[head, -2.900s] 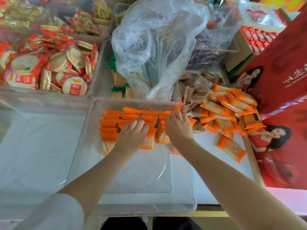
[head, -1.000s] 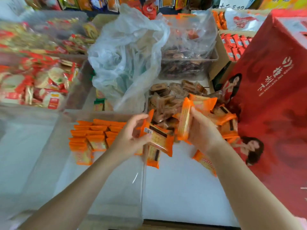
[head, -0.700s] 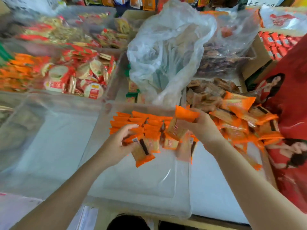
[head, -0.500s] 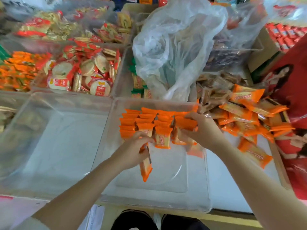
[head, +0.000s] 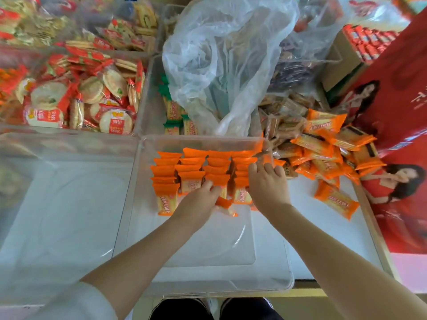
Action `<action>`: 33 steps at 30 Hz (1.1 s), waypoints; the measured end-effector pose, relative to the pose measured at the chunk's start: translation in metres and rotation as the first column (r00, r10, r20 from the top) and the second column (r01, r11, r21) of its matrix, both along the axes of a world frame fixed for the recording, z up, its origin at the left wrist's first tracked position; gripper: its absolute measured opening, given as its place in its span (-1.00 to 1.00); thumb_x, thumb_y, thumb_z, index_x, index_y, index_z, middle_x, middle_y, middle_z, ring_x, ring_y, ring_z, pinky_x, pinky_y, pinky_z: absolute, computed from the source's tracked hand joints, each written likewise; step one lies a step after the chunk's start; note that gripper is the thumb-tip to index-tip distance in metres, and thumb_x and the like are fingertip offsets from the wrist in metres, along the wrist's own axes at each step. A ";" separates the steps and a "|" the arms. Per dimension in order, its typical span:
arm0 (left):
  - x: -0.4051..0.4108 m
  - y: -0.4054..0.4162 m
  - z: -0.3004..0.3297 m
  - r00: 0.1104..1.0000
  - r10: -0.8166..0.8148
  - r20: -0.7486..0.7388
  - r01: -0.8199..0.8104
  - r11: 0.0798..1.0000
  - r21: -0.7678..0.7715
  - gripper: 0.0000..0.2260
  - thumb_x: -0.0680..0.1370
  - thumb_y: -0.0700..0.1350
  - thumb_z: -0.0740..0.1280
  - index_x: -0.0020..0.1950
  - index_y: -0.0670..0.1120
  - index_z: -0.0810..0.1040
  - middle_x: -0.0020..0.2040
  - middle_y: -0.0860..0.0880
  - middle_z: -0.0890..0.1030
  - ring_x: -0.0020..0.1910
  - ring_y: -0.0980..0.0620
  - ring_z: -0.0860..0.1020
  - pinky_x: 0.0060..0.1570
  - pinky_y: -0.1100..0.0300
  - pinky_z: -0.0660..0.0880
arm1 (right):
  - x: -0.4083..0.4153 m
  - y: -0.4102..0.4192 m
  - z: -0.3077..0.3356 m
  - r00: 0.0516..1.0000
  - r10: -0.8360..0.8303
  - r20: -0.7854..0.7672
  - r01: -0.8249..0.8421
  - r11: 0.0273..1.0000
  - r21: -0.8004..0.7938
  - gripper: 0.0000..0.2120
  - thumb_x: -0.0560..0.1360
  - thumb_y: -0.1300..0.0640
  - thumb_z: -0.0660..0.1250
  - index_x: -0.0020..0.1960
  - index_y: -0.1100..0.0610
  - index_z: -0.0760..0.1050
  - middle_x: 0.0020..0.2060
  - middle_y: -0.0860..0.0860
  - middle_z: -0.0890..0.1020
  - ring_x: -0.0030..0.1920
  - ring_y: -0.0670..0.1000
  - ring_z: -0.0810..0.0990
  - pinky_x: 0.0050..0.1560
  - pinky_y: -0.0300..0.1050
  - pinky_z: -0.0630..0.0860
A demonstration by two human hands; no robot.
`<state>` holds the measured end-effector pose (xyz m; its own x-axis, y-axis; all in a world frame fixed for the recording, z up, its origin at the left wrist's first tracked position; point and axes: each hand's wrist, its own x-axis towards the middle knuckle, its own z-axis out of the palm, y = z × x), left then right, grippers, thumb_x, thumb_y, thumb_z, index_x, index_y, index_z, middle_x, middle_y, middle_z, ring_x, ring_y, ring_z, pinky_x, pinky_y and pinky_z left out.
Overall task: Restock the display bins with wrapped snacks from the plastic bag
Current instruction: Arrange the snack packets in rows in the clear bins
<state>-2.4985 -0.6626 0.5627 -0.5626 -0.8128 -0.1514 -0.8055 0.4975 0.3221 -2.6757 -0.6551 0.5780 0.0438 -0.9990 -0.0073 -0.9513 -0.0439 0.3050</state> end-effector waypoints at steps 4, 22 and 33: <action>-0.007 -0.004 0.005 0.995 0.018 0.094 -0.007 0.993 -0.119 -0.82 0.53 -0.11 0.33 0.11 -0.09 0.48 0.07 -0.07 0.49 -0.03 -0.07 0.57 -0.13 0.12 0.51 | -0.003 0.000 -0.002 0.999 0.047 -0.013 -0.048 0.996 -0.077 -0.69 0.02 0.23 0.56 -0.35 0.12 0.49 -0.40 0.06 0.54 -0.32 0.10 0.52 -0.30 -0.08 0.35; -0.124 0.024 0.069 0.930 -0.162 -0.330 0.073 0.961 -0.266 -0.77 0.46 -0.06 0.16 -0.09 -0.11 0.57 -0.22 -0.01 0.54 -0.32 0.00 0.51 -0.53 0.21 0.40 | -0.212 0.055 -0.044 0.754 -0.473 0.456 0.374 0.879 0.295 -0.57 0.51 0.14 0.28 0.34 0.18 0.29 0.20 0.16 0.43 0.19 0.22 0.42 0.10 0.10 0.42; -0.210 0.009 0.019 0.924 0.086 0.372 -0.058 0.995 -0.087 -0.71 0.53 -0.09 0.23 0.25 -0.07 0.38 0.24 -0.05 0.38 0.26 -0.09 0.38 0.10 0.04 0.39 | -0.250 0.081 -0.049 0.867 -0.383 0.319 0.164 0.824 0.542 -0.50 0.42 0.06 0.35 0.29 0.10 0.26 0.19 0.04 0.38 0.21 0.08 0.42 0.09 -0.06 0.45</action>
